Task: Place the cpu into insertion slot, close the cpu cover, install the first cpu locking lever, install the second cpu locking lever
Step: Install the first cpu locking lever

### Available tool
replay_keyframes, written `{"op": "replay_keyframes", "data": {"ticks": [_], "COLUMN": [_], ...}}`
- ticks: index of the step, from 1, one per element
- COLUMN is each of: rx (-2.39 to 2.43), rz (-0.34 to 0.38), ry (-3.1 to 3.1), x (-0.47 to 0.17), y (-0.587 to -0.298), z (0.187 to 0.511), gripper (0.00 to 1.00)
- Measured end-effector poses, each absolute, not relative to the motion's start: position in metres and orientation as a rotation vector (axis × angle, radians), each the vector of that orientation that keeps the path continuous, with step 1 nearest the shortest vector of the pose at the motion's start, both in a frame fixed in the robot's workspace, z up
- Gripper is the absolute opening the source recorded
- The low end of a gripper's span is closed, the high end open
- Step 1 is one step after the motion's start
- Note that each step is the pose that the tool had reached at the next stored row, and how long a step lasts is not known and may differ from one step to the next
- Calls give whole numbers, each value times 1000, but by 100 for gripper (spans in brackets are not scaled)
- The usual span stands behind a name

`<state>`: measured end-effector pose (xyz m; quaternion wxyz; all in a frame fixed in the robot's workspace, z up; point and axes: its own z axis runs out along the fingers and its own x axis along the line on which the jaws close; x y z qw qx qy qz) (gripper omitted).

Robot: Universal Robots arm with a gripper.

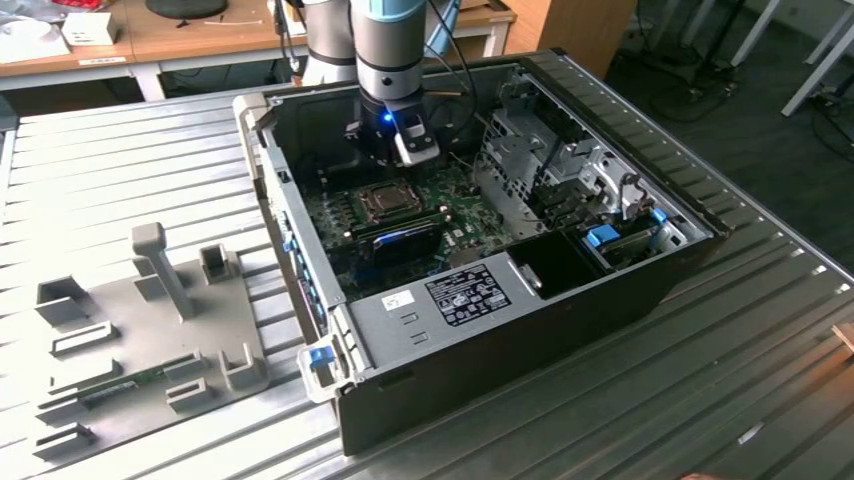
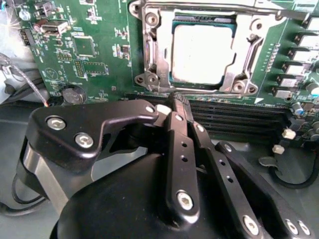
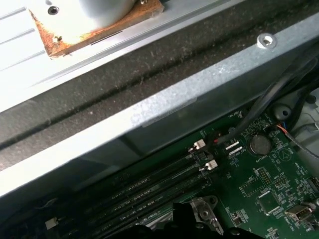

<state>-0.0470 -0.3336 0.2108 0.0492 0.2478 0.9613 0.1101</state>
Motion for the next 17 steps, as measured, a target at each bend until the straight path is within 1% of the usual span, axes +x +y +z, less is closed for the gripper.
{"op": "replay_keyframes", "data": {"ticks": [10,17], "rx": [755,737], "rz": [334,296], "ry": [2929,2943], "x": [-47,-47], "y": [-333,-334], "z": [211,211], "gripper": [10,10]}}
